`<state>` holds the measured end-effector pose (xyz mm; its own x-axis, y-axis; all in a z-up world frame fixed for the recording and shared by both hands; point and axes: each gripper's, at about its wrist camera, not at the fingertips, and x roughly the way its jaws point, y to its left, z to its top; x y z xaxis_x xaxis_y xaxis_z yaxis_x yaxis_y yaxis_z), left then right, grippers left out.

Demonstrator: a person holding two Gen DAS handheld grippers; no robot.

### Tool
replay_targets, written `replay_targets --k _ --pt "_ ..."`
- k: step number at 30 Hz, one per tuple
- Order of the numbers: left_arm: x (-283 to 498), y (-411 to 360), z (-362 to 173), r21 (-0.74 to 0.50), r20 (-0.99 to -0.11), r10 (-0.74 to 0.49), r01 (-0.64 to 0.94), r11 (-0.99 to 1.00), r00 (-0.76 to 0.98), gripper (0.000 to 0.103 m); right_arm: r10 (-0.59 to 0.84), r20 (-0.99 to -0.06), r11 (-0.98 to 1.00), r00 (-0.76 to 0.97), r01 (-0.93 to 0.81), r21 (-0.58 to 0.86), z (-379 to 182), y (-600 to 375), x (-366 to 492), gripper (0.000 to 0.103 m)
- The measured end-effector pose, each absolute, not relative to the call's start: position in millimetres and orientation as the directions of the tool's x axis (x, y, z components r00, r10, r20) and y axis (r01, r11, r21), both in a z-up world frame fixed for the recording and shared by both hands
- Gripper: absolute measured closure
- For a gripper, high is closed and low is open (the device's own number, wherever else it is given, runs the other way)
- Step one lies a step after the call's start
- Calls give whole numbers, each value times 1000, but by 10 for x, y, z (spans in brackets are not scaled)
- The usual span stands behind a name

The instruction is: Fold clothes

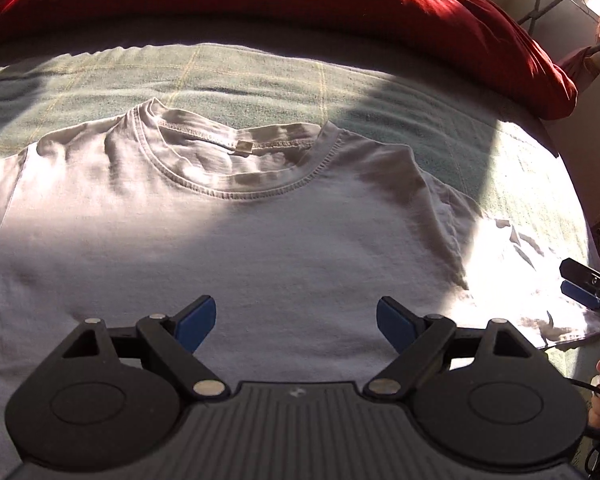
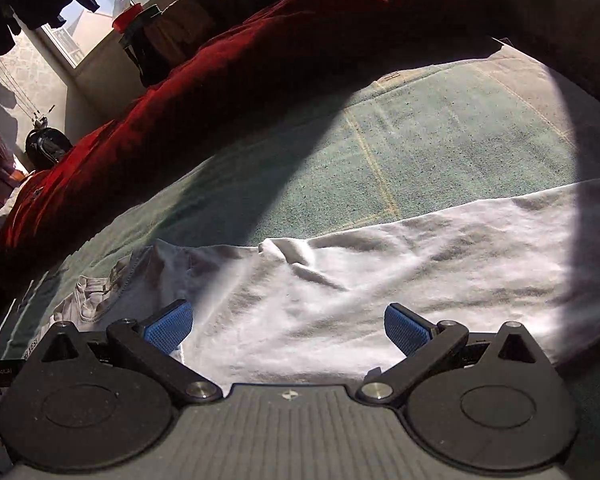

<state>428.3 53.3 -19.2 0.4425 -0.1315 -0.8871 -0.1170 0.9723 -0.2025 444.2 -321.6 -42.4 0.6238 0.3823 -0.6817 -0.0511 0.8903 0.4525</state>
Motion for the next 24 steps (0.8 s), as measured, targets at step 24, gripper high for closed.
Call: replay_targets --k 24 --pt "4190 1172 -271 -201 -885 -45 -295 934 463 15 483 -688 875 541 -270 402 -511 -2371 4942 0"
